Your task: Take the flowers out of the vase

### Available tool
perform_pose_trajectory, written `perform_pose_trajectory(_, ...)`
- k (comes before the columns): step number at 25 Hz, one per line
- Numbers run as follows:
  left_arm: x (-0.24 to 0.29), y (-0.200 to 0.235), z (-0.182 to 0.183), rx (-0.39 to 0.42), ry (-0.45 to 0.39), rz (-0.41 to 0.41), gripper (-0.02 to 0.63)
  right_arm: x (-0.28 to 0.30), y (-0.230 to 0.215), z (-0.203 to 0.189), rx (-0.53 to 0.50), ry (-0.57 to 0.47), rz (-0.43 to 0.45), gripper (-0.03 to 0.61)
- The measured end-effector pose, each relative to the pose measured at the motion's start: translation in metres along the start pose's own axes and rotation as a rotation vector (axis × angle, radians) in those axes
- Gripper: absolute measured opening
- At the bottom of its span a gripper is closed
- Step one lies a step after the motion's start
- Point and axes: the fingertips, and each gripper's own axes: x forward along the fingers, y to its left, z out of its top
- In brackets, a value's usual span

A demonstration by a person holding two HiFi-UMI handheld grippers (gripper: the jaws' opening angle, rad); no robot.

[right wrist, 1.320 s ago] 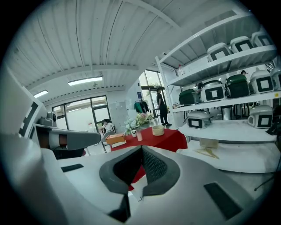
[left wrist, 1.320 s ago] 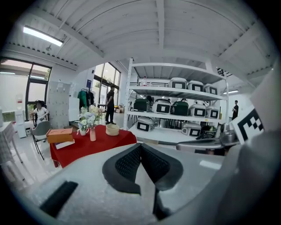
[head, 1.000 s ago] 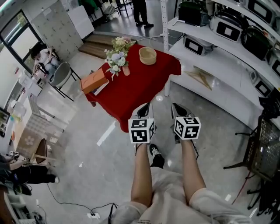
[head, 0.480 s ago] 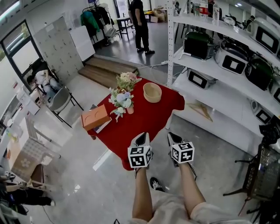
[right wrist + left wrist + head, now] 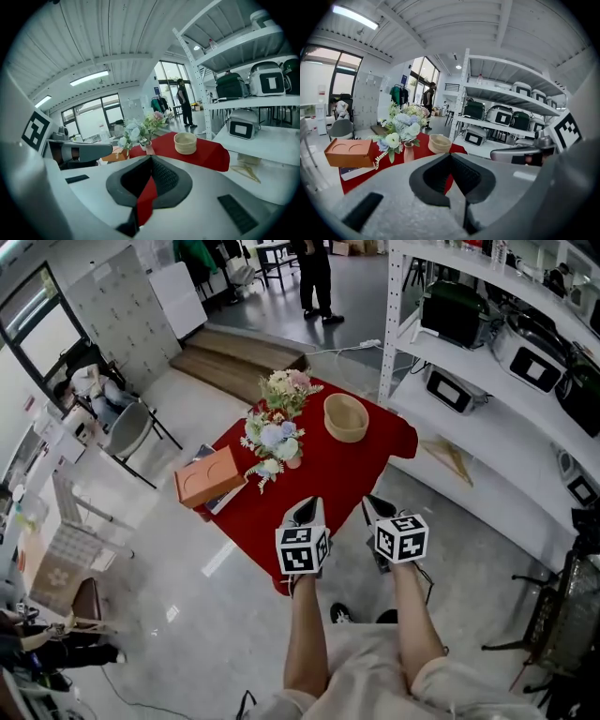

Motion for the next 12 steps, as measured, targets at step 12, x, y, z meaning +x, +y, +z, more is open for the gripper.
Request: perform_pose_trajectory(12, 0.038, 0.004, 0.011, 0.096, 0.079, -0.006, 0.009, 0.05, -0.001, 0.025, 0.009, 0.045, 0.091, 0.006)
